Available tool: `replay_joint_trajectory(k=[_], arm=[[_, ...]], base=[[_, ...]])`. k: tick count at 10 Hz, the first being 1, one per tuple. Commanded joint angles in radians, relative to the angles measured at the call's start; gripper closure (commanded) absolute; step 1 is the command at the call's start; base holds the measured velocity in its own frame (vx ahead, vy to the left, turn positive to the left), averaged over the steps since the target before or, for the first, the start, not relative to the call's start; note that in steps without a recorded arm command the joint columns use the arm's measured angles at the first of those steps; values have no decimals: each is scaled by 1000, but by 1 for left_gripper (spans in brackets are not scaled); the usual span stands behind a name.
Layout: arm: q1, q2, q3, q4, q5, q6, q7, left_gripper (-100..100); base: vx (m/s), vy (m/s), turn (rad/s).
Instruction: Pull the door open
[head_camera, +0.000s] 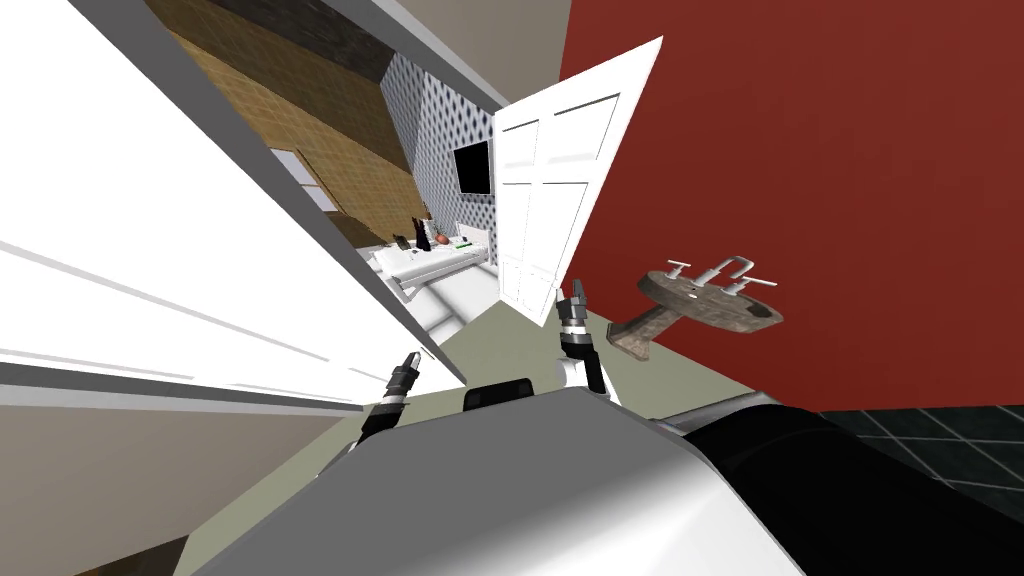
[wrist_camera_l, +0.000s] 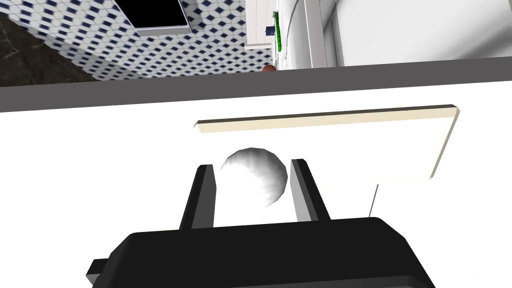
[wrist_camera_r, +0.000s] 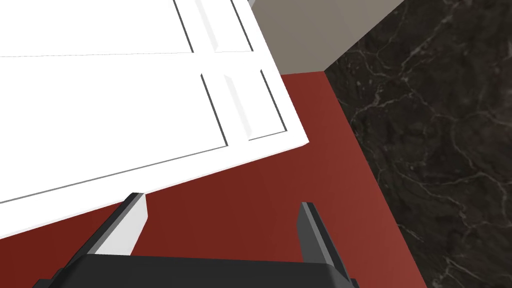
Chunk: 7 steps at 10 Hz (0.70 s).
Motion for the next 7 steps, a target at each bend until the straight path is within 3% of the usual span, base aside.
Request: replay_joint_trajectory(k=[1,6,7], arm=[[20,18,-14,4,-3,-31,17,100],[66,71,-53,17,-9,-111,63,100],[64,65,-53,16,-11,-97,58,100]], base=[[-182,96,-242],[-220,66,-144],[-88,29,-30]])
